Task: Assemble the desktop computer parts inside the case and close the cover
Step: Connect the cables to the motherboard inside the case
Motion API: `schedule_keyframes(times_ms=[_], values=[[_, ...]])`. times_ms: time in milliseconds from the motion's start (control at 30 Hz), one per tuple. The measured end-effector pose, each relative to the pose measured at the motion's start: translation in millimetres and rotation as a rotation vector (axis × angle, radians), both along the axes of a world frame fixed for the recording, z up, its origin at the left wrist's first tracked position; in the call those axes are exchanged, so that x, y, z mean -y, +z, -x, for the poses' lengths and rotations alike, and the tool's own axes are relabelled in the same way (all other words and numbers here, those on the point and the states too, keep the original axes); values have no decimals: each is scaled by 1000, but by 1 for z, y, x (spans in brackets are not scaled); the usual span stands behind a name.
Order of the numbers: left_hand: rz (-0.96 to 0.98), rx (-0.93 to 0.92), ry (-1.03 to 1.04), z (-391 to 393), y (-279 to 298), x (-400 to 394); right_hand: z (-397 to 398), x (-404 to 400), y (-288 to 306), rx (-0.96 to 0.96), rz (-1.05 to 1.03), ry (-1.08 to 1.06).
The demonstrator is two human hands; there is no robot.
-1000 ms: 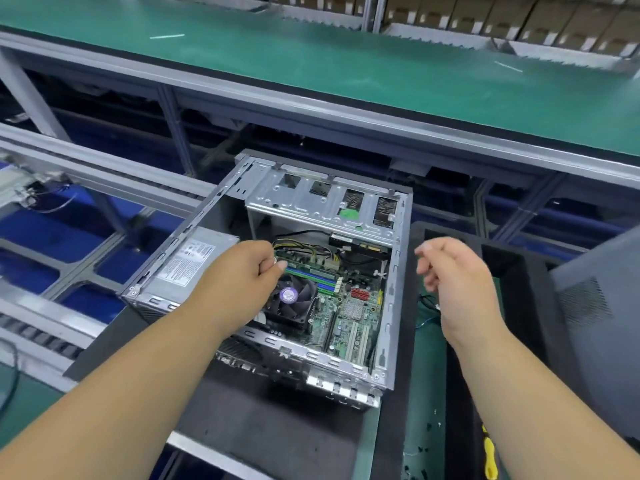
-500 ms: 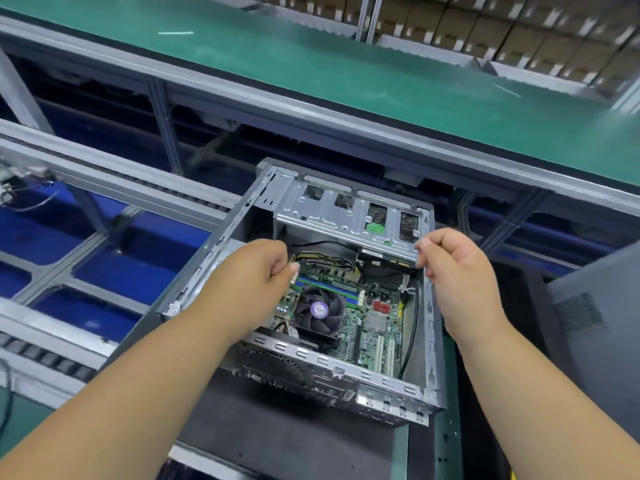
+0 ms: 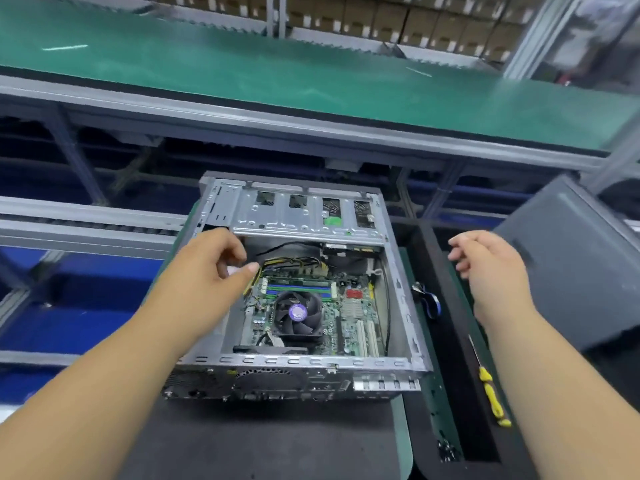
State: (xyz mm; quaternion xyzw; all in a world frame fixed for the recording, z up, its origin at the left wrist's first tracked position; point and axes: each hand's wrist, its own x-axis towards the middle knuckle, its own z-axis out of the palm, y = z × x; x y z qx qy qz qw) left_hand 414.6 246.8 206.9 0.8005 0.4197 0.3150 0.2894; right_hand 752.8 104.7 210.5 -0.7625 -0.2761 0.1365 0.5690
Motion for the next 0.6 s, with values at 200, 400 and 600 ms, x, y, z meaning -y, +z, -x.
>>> schedule_keyframes(times_ms=[200,400,600], values=[[80,47,-68,-56,-4,16,-48,31,-18,-4,31,-46],[90,-45,-108,-127,-5,55,-103,36,-50,-30,157,44],[105,-98,-55,-188,-14,89,-150,17,-90,317,565,417]])
